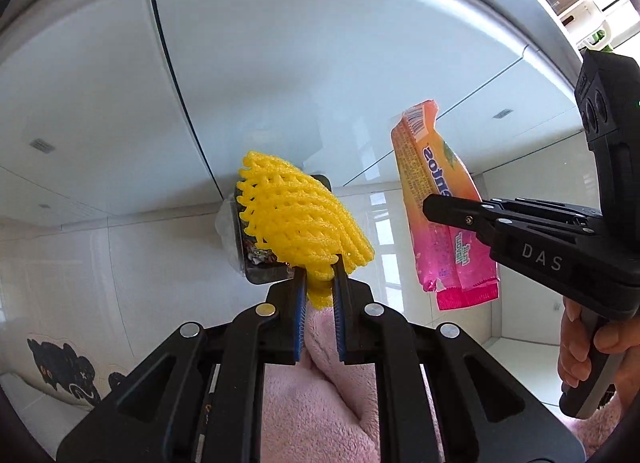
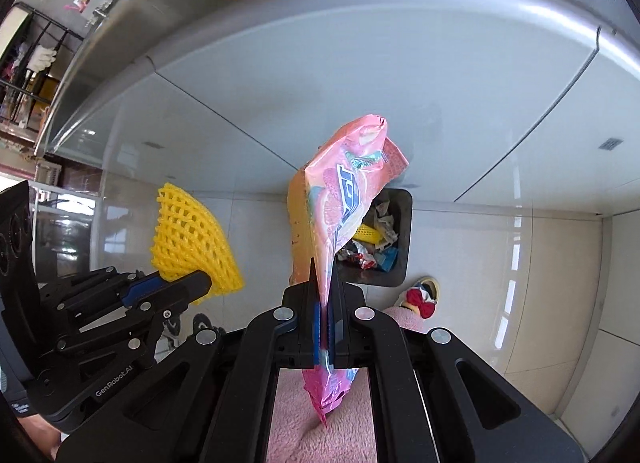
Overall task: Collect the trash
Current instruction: 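Carry the foam net and pink bag in both tools down over the bin, then open both tools to drop the foam net and pink bag into the bin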
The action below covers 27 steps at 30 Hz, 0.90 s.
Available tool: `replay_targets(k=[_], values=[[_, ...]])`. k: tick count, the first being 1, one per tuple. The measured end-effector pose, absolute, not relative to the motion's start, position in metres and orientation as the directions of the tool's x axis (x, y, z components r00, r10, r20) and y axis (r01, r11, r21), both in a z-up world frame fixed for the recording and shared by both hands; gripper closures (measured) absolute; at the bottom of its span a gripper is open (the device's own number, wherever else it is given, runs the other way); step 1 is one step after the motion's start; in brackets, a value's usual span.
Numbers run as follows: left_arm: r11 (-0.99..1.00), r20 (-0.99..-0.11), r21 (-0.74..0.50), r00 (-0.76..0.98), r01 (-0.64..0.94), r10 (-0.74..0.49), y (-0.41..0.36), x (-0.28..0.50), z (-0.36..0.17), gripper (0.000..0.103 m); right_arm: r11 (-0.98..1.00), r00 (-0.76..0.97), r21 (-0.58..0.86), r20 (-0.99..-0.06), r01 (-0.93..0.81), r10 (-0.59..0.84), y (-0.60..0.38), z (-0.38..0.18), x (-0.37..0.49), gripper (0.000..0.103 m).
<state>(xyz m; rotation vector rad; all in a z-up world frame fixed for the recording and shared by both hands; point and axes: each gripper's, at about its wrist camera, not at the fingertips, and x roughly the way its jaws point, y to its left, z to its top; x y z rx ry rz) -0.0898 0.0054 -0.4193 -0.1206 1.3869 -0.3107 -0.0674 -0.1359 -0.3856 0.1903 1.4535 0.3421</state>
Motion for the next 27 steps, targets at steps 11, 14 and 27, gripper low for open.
replay_targets(k=[11, 14, 27], values=[[0.952, -0.951, -0.291, 0.077, 0.097, -0.299, 0.0, -0.073, -0.56, 0.092, 0.93, 0.052, 0.368, -0.929, 0.013, 0.367, -0.134, -0.534, -0.047, 0.098], [0.952, -0.954, -0.288, 0.055, 0.107, -0.295, 0.0, -0.069, -0.59, 0.092, 0.926, 0.035, 0.374, -0.927, 0.045, 0.373, -0.137, -0.567, -0.044, 0.096], [0.957, -0.962, -0.27, 0.019, 0.1, -0.274, 0.006, -0.054, -0.638, 0.084, 0.93, 0.007, 0.359, -0.933, 0.074, 0.36, -0.13, -0.623, -0.033, 0.095]])
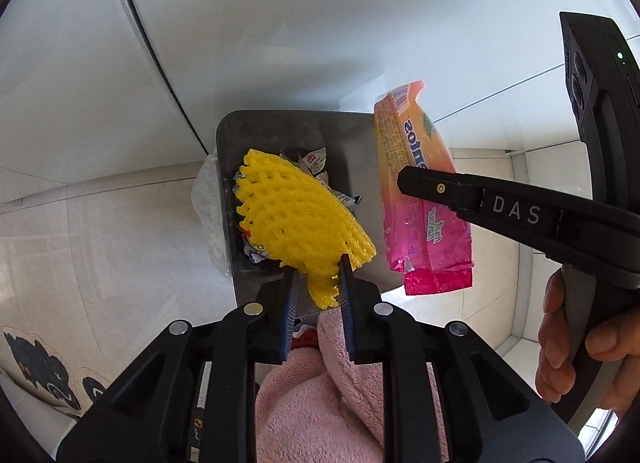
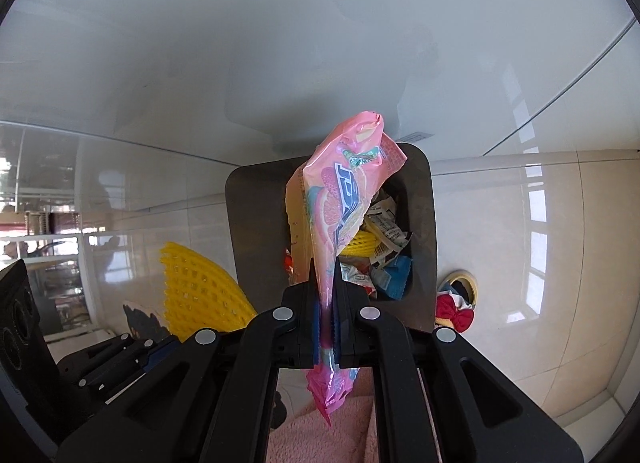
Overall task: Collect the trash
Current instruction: 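Open both tools to drop the foam net and pink bag into the bin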
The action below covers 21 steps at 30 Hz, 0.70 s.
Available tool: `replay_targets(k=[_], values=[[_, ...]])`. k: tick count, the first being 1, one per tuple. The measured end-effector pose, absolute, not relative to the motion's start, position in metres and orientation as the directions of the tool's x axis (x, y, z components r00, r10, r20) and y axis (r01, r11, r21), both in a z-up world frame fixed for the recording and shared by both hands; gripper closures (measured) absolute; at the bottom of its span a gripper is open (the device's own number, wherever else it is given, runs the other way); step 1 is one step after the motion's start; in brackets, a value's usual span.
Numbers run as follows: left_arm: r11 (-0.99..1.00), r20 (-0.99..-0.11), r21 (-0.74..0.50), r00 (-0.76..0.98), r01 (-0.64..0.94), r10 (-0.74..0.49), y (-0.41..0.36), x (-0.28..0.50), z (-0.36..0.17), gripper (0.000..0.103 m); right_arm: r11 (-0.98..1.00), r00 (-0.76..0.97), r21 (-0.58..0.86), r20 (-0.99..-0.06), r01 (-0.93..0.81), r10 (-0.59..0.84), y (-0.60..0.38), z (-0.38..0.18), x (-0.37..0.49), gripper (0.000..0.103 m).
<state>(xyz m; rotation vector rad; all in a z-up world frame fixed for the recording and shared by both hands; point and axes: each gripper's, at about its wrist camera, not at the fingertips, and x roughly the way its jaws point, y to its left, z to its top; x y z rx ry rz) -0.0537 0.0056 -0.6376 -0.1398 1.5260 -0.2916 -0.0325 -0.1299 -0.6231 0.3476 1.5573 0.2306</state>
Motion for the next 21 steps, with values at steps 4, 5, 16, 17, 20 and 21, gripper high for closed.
replay_targets(k=[4, 5, 16, 17, 20, 21], values=[[0.958, -0.961, -0.271, 0.023, 0.091, -0.275, 0.006, -0.053, -0.632, 0.071, 0.93, 0.007, 0.351, -0.936, 0.105, 0.353, -0.131, -0.624, -0.032, 0.045], [0.959, -0.962, -0.267, 0.028, 0.093, -0.271, 0.006, -0.053, -0.63, 0.064, 0.931, 0.019, 0.348, -0.937, 0.114, 0.348, -0.132, -0.623, -0.034, 0.045], [0.969, -0.966, -0.236, 0.094, 0.072, -0.242, 0.007, -0.057, -0.55, 0.013, 0.929, 0.06, 0.341, -0.94, 0.142, 0.336, -0.153, -0.562, -0.038, 0.024], [0.969, -0.965, -0.237, 0.099, 0.074, -0.244, 0.008, -0.059, -0.538, 0.011, 0.928, 0.069, 0.344, -0.939, 0.144, 0.338, -0.155, -0.549, -0.039, 0.023], [0.968, -0.961, -0.239, 0.128, 0.08, -0.247, 0.007, -0.062, -0.496, 0.008, 0.925, 0.099, 0.352, -0.935, 0.141, 0.34, -0.159, -0.504, -0.042, 0.013], [0.968, -0.96, -0.236, 0.134, 0.083, -0.246, 0.007, -0.062, -0.484, 0.008, 0.925, 0.108, 0.355, -0.933, 0.137, 0.342, -0.16, -0.488, -0.043, 0.01]])
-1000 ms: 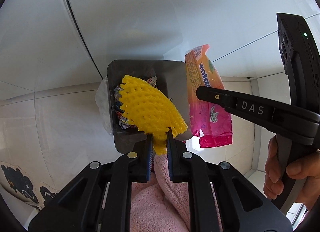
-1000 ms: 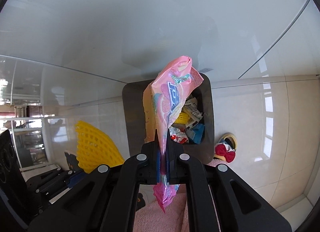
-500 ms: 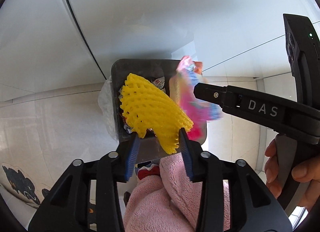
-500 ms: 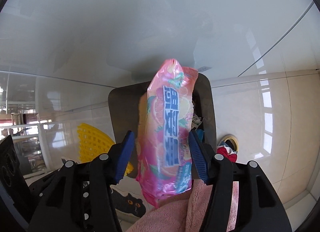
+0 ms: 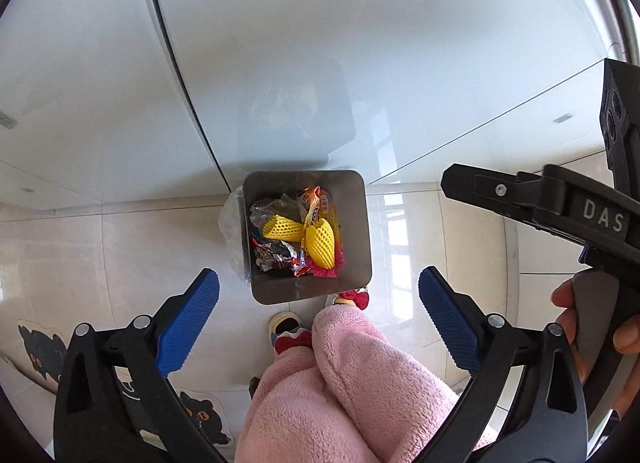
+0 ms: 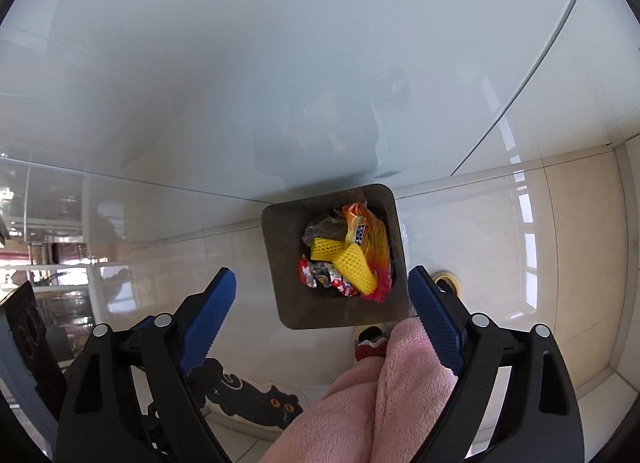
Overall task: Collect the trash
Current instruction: 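Grasp the white milk carton with the left tool while the right tool grasps the clear plastic cup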
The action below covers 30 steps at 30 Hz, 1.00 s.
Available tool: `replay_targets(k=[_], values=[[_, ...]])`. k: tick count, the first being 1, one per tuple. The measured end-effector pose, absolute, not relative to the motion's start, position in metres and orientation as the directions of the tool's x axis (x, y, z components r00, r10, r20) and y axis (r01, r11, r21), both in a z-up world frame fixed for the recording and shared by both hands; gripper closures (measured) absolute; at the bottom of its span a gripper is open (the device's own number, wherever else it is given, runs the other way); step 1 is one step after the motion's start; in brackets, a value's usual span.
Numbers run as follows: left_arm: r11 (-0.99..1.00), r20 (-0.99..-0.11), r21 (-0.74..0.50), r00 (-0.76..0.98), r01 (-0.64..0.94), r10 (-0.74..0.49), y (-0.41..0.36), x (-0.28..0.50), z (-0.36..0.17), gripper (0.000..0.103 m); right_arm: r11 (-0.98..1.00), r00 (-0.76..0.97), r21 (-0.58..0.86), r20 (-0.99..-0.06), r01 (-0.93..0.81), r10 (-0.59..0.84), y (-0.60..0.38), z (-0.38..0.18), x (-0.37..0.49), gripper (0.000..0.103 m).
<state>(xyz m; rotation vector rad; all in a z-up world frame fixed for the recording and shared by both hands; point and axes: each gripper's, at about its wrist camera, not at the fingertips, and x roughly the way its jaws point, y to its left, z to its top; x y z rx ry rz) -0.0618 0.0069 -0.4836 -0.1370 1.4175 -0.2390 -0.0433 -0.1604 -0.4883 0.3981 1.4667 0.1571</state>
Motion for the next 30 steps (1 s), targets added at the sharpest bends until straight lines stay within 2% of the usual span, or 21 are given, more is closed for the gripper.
replay_targets(k=[3, 12, 19, 22, 26, 30], values=[[0.971, -0.959, -0.224, 0.159, 0.087, -0.236, 0.008, -0.064, -0.446, 0.008, 0.925, 0.133, 0.363, -0.928, 0.114, 0.348, -0.163, -0.441, -0.048, 0.004], [0.975, -0.928, -0.209, 0.3, 0.072, -0.221, 0.025, -0.075, -0.349, 0.008, 0.93, 0.232, 0.366, -0.907, 0.02, 0.352, -0.175, -0.319, -0.067, 0.003], [0.978, -0.892, -0.201, 0.403, 0.053, -0.205, 0.04, -0.067, -0.28, 0.008, 0.919, 0.391, 0.392, -0.84, -0.042, 0.376, -0.185, -0.233, -0.053, 0.003], [0.978, -0.877, -0.205, 0.435, 0.04, -0.202, 0.045, -0.049, -0.255, 0.008, 0.915, 0.44, 0.398, -0.811, -0.068, 0.386, -0.182, -0.208, -0.035, 0.003], [0.988, -0.857, -0.152, 0.492, 0.034, -0.149, 0.043, -0.017, -0.235, 0.008, 0.916, 0.497, 0.387, -0.777, -0.106, 0.386, -0.176, -0.181, 0.001, 0.003], [0.995, -0.849, -0.099, 0.52, 0.021, -0.095, 0.039, 0.025, -0.222, 0.008, 0.916, 0.506, 0.381, -0.769, -0.127, 0.391, -0.172, -0.175, 0.044, 0.003]])
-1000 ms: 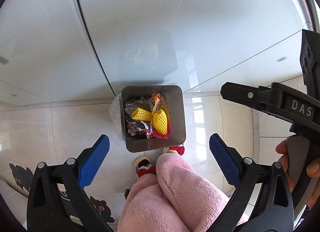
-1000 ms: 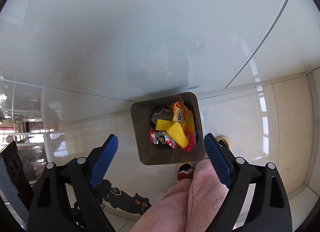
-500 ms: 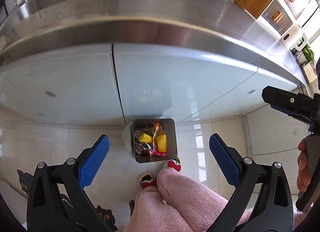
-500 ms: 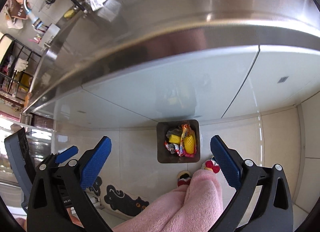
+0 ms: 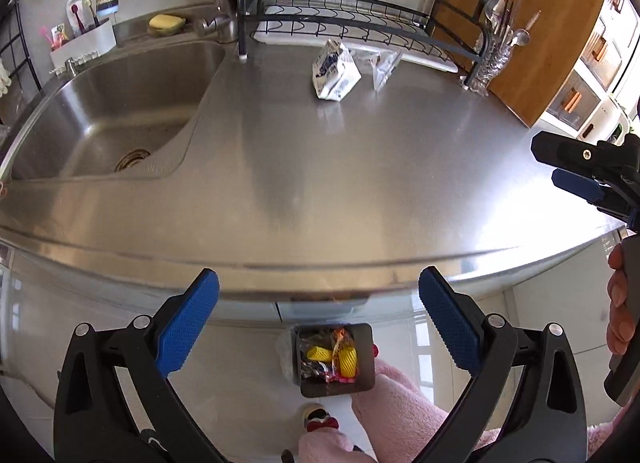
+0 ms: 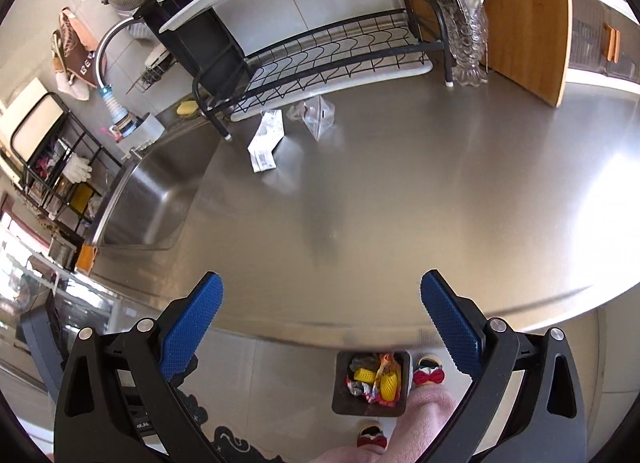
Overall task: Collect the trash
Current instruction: 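Grasp the white milk carton with the left tool while the right tool grasps the clear plastic cup, then carry the milk carton and plastic cup in both tools down over the bin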
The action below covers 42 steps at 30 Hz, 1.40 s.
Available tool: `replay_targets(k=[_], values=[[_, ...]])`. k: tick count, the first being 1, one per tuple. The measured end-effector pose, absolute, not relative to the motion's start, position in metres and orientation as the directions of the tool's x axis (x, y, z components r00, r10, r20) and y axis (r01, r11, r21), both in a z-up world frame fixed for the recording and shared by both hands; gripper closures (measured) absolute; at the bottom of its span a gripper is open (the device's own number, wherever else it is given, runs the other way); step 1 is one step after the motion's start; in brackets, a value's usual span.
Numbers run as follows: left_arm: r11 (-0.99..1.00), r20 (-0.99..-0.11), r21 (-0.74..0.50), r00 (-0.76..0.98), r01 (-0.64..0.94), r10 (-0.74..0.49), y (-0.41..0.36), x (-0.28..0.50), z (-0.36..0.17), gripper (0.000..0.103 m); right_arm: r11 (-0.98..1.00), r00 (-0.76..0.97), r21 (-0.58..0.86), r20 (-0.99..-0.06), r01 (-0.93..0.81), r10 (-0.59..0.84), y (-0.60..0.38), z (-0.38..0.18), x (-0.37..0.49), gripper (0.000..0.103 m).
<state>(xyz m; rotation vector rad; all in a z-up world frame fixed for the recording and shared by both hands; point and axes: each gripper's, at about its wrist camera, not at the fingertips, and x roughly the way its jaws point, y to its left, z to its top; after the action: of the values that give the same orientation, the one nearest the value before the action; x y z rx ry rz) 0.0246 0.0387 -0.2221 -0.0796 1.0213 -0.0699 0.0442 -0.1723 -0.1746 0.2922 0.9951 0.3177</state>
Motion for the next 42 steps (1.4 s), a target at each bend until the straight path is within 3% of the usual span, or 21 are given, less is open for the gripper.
replay_targets(k=[17, 22, 29, 32, 34, 36, 37, 38, 42], values=[[0.99, -0.852, -0.079, 0.524, -0.117, -0.007, 0.029, 0.174, -0.22, 0.008, 0.913, 0.503, 0.271, -0.768, -0.305, 0.396, -0.151, -0.181, 0.231, 0.006], [0.985, -0.849, -0.095, 0.529, -0.143, -0.005, 0.03, 0.206, -0.221, 0.008, 0.884, 0.429, 0.3, -0.788, -0.36, 0.442, -0.137, -0.2, 0.267, 0.028], [0.987, -0.859, -0.087, 0.513, -0.133, -0.007, 0.024, 0.238, -0.233, 0.008, 0.847, 0.359, 0.307, -0.803, -0.433, 0.475, -0.117, -0.218, 0.295, 0.037], [0.989, -0.864, -0.089, 0.504, -0.12, -0.017, 0.022, 0.247, -0.242, 0.008, 0.837, 0.327, 0.309, -0.816, -0.452, 0.478, -0.113, -0.227, 0.304, 0.048], [0.988, -0.866, -0.105, 0.499, -0.11, -0.036, 0.022, 0.249, -0.247, 0.024, 0.831, 0.3, 0.311, -0.827, -0.462, 0.476, -0.11, -0.234, 0.308, 0.055], [0.987, -0.874, -0.126, 0.482, -0.099, -0.063, 0.023, 0.252, -0.253, 0.057, 0.825, 0.285, 0.313, -0.831, -0.471, 0.478, -0.107, -0.239, 0.309, 0.064], [0.988, -0.878, -0.121, 0.474, -0.1, -0.06, 0.023, 0.252, -0.256, 0.062, 0.826, 0.29, 0.306, -0.831, -0.473, 0.474, -0.106, -0.239, 0.308, 0.073], [0.989, -0.879, -0.114, 0.474, -0.098, -0.054, 0.023, 0.251, -0.257, 0.072, 0.826, 0.292, 0.299, -0.833, -0.478, 0.47, -0.106, -0.24, 0.308, 0.076], [0.991, -0.869, -0.111, 0.491, -0.072, -0.062, 0.02, 0.242, -0.253, 0.077, 0.829, 0.288, 0.301, -0.836, -0.471, 0.467, -0.111, -0.24, 0.302, 0.084]])
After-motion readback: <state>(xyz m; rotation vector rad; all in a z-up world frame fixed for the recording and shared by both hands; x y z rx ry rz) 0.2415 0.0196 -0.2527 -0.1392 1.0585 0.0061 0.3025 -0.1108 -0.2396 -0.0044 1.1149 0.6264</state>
